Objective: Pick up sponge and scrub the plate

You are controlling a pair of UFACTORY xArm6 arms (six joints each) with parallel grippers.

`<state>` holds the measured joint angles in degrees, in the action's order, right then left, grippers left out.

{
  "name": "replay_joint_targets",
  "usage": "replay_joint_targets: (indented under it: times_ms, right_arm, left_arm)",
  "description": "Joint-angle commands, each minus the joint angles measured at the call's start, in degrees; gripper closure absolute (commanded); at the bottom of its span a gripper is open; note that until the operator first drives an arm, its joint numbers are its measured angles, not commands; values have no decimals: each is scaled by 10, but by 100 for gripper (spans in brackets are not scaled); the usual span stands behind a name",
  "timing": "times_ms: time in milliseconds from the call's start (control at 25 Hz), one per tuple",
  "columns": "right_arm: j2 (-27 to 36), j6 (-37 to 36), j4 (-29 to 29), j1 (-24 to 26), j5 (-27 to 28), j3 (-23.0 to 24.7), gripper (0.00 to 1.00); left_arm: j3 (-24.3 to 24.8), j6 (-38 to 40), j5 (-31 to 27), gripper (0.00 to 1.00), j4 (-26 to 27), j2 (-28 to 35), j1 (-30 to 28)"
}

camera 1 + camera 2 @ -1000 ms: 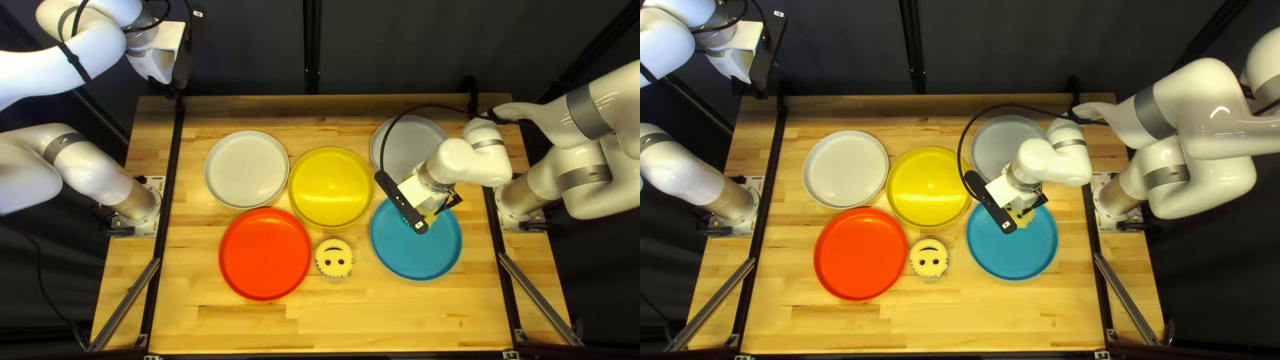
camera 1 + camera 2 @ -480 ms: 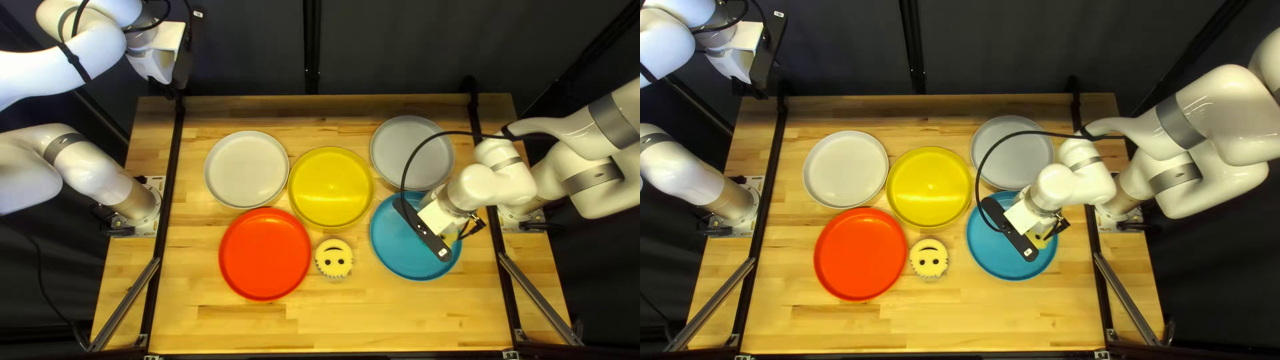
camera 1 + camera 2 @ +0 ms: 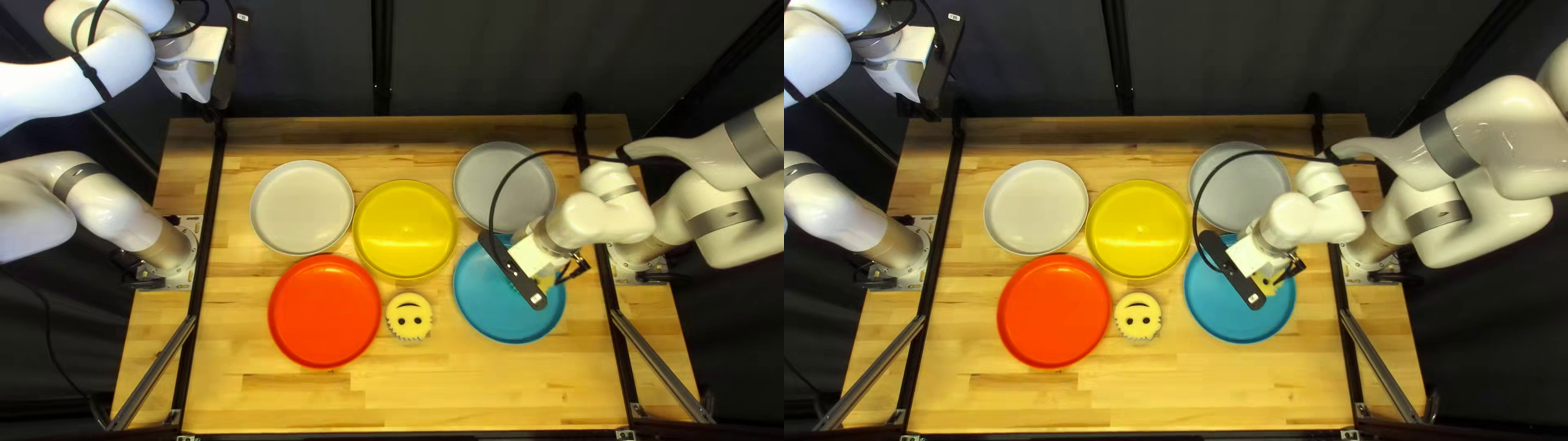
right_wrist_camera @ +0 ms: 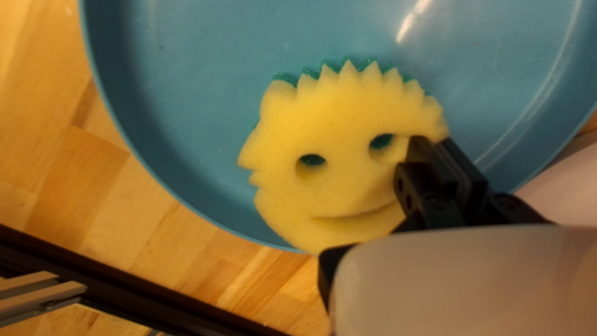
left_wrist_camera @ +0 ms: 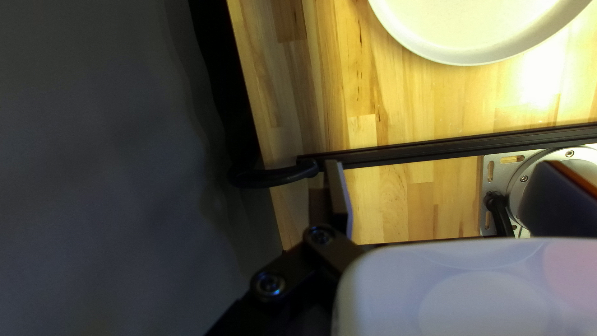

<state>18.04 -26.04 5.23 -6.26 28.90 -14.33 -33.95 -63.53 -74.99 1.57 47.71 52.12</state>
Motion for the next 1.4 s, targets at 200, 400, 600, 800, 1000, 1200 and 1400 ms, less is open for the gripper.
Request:
replay_joint_targets:
  times_ms: [200, 400, 600, 800, 1000, 1200, 1400]
  right_arm:
    - [3, 11, -2, -26, -11, 13, 100]
    - [30, 71, 5, -89, 8, 32, 100]
    - [19, 142, 17, -155, 30, 9, 100]
    - [-53, 182, 40, -173, 34, -58, 100]
    - [-90, 135, 47, -111, 24, -88, 100]
    - [-83, 61, 35, -34, 7, -80, 100]
    - [-69, 44, 30, -11, 10, -74, 100]
  left_arm:
    - [0, 0, 0, 0, 0, 0, 0]
    - [0, 0, 0, 0, 0, 0, 0]
    - [0, 0, 0, 0, 0, 0, 0]
    - [0, 0, 0, 0, 0, 0, 0]
    - [0, 0, 0, 0, 0, 0, 0]
    - [0, 0, 0, 0, 0, 0, 0]
    - [0, 0, 0, 0, 0, 0, 0]
